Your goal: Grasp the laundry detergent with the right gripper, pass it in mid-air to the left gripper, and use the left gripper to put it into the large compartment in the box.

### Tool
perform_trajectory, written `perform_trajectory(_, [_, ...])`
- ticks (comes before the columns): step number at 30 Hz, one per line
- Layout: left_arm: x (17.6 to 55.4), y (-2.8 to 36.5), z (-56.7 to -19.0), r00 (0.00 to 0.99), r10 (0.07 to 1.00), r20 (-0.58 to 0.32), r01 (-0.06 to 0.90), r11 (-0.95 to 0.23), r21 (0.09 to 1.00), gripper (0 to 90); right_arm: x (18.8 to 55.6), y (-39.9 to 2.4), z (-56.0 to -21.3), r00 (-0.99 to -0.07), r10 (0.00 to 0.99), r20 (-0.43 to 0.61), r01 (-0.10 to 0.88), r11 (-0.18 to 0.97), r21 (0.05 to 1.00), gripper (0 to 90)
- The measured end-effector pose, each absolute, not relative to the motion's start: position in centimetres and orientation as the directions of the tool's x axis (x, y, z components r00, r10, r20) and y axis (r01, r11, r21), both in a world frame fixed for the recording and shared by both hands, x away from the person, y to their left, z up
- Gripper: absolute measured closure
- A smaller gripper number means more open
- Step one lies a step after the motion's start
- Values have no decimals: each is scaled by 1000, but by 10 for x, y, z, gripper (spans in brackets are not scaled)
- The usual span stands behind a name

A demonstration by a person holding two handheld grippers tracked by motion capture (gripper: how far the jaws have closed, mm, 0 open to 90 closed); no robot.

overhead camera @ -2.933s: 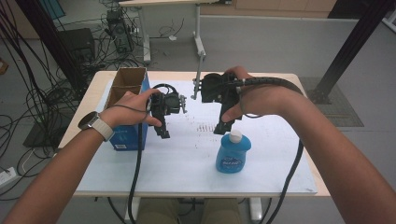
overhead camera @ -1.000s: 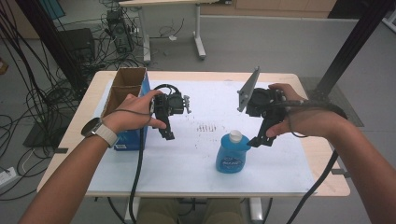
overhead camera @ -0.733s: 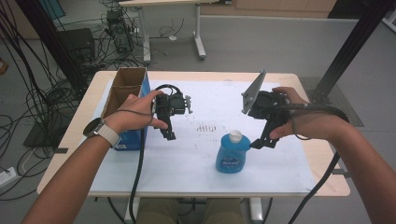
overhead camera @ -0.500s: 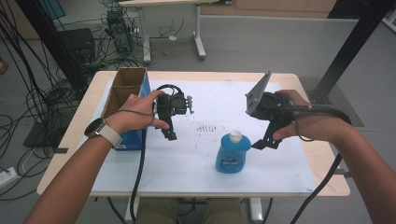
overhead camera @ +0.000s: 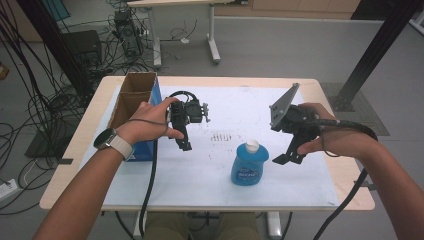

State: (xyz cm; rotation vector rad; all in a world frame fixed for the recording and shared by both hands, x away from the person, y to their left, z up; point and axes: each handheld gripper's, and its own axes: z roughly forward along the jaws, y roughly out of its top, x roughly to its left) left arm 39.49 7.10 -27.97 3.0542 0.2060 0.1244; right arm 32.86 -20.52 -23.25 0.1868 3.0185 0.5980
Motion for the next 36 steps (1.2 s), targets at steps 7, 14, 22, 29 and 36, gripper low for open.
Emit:
perform_trajectory(7, [395, 69, -281, 987, 139, 78, 132, -987, 88, 106, 330, -211, -236, -992, 126, -31, 103, 910, 401, 48])
perform_trajectory(14, [393, 65, -281, 988, 130, 81, 122, -989, 88, 107, 331, -215, -237, -992, 123, -35, 96, 898, 429, 47])
perform_trajectory(22, [394, 62, -283, 988, 130, 80, 123, -989, 88, 107, 333, -220, -248, -992, 120, -24, 97, 888, 450, 47])
perform_trajectory(29, [394, 62, -283, 987, 138, 80, 132, -988, 84, 107, 335, -221, -256, -995, 102, -18, 82, 880, 468, 49])
perform_trajectory(36, [394, 63, -284, 986, 145, 81, 138, -987, 87, 107, 337, -221, -262, -995, 97, -14, 78, 870, 487, 48])
